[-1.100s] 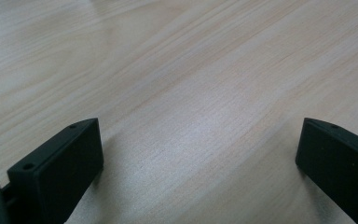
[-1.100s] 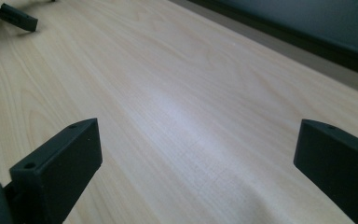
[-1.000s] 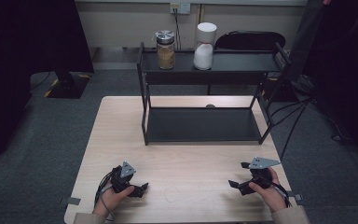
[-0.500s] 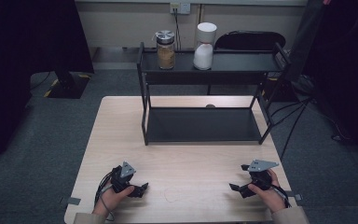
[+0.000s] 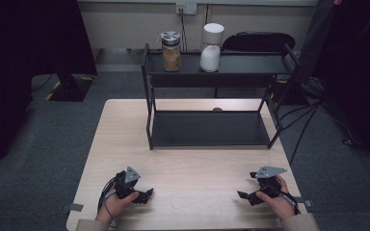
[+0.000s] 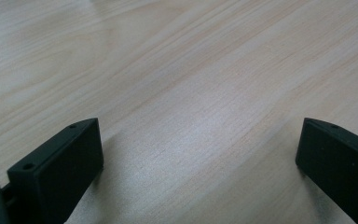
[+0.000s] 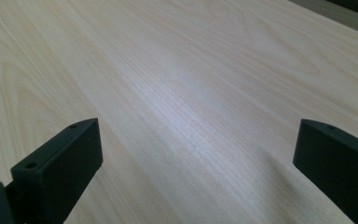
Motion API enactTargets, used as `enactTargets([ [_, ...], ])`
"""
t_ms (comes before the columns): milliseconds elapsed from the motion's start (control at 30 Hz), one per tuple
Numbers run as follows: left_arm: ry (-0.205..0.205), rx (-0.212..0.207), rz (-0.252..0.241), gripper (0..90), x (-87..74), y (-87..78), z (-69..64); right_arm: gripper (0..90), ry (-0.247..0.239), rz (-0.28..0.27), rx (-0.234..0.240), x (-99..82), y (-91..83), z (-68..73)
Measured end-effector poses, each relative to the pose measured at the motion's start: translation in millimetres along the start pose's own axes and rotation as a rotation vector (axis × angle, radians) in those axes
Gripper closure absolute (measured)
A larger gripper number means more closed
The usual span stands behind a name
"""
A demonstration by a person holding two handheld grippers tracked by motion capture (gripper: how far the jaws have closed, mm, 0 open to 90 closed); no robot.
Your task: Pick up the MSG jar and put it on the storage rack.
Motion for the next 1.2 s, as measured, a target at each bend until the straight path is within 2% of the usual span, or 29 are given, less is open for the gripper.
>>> enactTargets([
  [300, -0.005, 0.001, -0.002, 0.0, 0.0, 0.3, -0.5, 0.2, 0.000, 0.029, 0.007, -0.3, 3.2, -1.7],
  [800, -0.005, 0.002, -0.002, 0.0, 0.2, 0.5, -0.4, 1.2, -0.049, 0.068, 0.007, 0.8, 8.5, -0.8],
  [1200, -0.002, 0.003, 0.001, 0.0, 0.7, 0.5, -0.3, 0.0, -0.090, 0.065, -0.033, -2.1, 11.6, 3.3],
])
Point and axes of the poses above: each handheld gripper's, and its own axes: y roughly forward along the jaws, x roughly out of its top, z roughly to its left, the point moved 4 cm from there along y, roughly forward along the jaws, and after that the axes turned 3 degrees about z, right-handed, at the moved point
